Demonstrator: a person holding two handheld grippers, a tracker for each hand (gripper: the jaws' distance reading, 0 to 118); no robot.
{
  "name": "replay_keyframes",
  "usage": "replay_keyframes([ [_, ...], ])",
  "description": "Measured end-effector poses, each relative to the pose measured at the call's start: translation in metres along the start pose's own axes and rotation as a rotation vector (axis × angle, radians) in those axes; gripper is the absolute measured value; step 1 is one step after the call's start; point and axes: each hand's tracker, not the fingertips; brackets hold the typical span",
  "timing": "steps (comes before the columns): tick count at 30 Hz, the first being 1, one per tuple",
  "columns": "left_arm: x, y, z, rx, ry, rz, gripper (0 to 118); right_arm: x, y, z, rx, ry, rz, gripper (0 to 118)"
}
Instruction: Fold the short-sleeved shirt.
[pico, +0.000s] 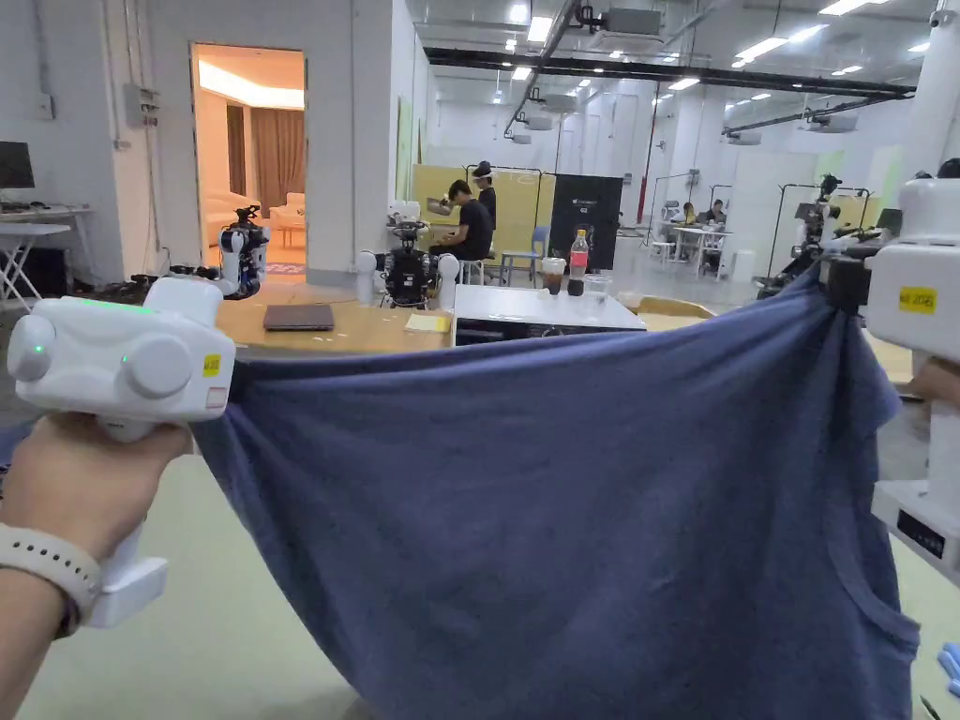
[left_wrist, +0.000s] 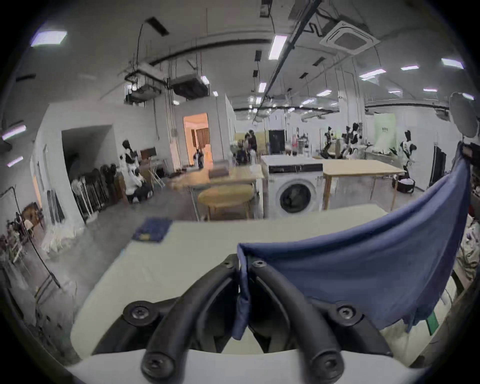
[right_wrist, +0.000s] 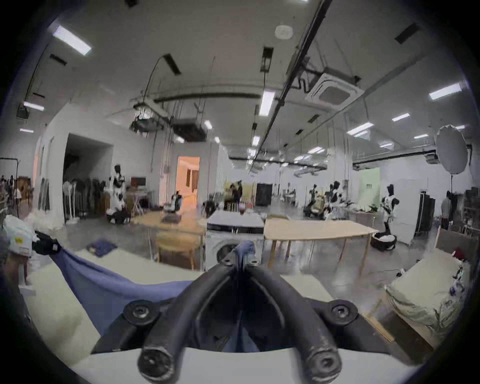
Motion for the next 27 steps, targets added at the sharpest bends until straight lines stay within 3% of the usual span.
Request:
replay_keyframes([
  [6, -0.004, 0.075, 0.001, 0.087, 0.039, -0.019, 0, 0.001, 0.058, -0.022, 0.094, -0.007, -0.024, 0],
  [12, -0.007, 0.108, 0.0, 0.142, 0.065, -0.044, 0, 0.003, 0.067, -0.042, 0.125, -0.009, -0.059, 0],
  [22, 0.01, 0.021, -0.066, 0.01, 0.08, -0.072, 0, 0.008, -0.046, -0.084, -0.026, -0.039, -0.08, 1],
  [27, 0.011, -0.003, -0.069, -0.017, 0.062, -0.05, 0, 0.011, -0.075, -0.077, -0.054, -0.038, -0.045, 1],
])
